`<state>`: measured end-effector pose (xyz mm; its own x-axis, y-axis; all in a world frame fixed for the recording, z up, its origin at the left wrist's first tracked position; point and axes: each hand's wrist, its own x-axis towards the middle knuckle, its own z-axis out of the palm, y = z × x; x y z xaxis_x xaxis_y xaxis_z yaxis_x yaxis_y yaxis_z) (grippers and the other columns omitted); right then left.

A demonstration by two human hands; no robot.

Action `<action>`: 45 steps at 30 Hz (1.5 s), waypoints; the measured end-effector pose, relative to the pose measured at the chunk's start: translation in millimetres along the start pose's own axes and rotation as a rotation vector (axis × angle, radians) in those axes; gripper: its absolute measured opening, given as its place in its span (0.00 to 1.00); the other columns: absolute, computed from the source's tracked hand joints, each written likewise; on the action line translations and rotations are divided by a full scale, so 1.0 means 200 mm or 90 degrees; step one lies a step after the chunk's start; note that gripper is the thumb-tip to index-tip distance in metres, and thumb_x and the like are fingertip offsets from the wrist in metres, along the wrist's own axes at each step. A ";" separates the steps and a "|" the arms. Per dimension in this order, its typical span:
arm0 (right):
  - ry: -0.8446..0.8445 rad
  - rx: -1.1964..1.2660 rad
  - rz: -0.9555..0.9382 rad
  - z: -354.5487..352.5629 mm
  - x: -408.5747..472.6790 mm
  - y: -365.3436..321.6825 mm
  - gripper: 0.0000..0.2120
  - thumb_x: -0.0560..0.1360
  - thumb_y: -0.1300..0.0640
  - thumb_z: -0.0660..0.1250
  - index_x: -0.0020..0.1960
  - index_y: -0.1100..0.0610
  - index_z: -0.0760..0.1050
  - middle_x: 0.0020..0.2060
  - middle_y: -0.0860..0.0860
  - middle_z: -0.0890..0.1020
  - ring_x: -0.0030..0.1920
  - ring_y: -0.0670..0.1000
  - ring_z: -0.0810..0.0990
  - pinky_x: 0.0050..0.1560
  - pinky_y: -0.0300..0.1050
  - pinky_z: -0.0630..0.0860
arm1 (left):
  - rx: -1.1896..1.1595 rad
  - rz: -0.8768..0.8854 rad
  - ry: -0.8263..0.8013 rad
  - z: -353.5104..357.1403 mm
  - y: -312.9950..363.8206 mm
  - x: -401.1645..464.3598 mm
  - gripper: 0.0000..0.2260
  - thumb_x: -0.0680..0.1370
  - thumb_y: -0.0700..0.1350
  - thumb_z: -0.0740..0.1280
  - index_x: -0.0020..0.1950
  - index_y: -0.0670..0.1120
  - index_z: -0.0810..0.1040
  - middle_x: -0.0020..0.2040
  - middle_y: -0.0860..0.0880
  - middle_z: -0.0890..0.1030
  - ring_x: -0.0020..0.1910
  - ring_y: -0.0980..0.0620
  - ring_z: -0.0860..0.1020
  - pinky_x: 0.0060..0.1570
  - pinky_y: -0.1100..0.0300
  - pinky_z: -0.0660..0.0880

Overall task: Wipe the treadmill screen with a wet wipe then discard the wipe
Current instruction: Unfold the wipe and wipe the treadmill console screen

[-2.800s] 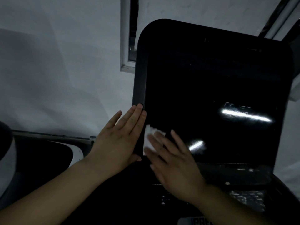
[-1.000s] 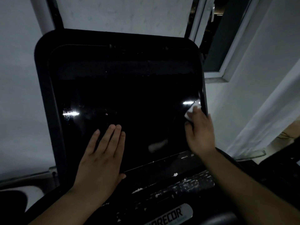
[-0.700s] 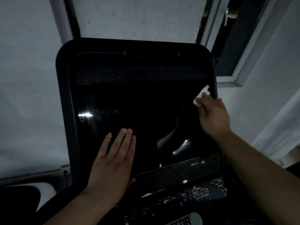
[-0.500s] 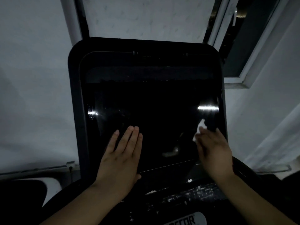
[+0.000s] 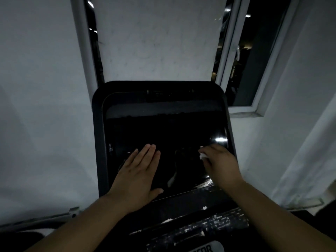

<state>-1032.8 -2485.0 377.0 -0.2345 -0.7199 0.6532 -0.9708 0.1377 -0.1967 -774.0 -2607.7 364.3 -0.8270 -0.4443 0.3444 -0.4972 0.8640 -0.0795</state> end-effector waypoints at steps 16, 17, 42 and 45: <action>-0.146 -0.121 0.021 -0.37 0.09 -0.13 0.03 0.77 0.61 0.66 0.51 0.56 0.76 0.48 0.55 0.79 0.49 0.57 0.78 0.44 0.48 0.72 | -0.008 -0.046 -0.103 -0.30 0.00 0.13 0.48 0.77 0.69 0.62 0.82 0.48 0.38 0.84 0.46 0.42 0.82 0.49 0.42 0.80 0.53 0.44; -0.143 -0.133 0.012 -0.39 0.07 -0.12 0.04 0.77 0.60 0.66 0.51 0.55 0.76 0.48 0.54 0.79 0.48 0.58 0.78 0.44 0.49 0.72 | -0.001 -0.058 -0.113 -0.31 0.00 0.12 0.48 0.76 0.69 0.62 0.82 0.47 0.38 0.84 0.45 0.43 0.82 0.48 0.43 0.80 0.52 0.45; -0.050 -0.036 -0.098 -0.98 -0.66 0.06 0.03 0.75 0.62 0.68 0.48 0.55 0.78 0.47 0.51 0.81 0.50 0.57 0.78 0.50 0.50 0.72 | 0.067 -0.192 -0.188 -0.69 1.00 -0.34 0.47 0.76 0.69 0.62 0.83 0.48 0.40 0.84 0.45 0.44 0.83 0.46 0.44 0.80 0.50 0.49; -0.045 -0.055 -0.118 -1.01 -0.77 0.02 0.05 0.74 0.62 0.71 0.49 0.56 0.81 0.57 0.55 0.83 0.59 0.60 0.80 0.60 0.54 0.75 | 0.063 -0.199 -0.179 -0.73 1.10 -0.43 0.47 0.77 0.68 0.63 0.83 0.48 0.42 0.84 0.46 0.45 0.83 0.47 0.45 0.80 0.49 0.48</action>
<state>-1011.7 -2236.9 423.3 -0.0507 -0.7836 0.6193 -0.9984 0.0545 -0.0128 -773.3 -2345.2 454.5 -0.6652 -0.7402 0.0986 -0.7466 0.6569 -0.1056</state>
